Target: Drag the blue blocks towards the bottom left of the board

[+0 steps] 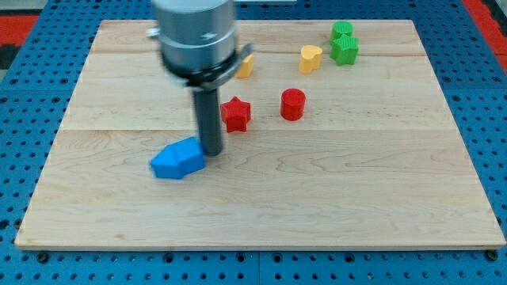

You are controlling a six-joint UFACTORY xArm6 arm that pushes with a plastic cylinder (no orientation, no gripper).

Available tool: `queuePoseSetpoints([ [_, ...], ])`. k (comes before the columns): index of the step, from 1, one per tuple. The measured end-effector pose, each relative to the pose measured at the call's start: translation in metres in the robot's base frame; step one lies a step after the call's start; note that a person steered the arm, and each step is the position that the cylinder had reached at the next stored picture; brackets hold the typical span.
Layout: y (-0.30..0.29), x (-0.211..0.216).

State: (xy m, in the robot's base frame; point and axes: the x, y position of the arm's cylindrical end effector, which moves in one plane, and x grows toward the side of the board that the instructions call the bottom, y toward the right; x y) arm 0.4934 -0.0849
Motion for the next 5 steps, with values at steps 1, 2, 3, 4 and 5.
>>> queuePoseSetpoints([
  [1, -0.060, 0.039],
  [2, -0.099, 0.056],
  [3, -0.084, 0.056],
  [4, -0.049, 0.057],
  [5, -0.018, 0.057],
])
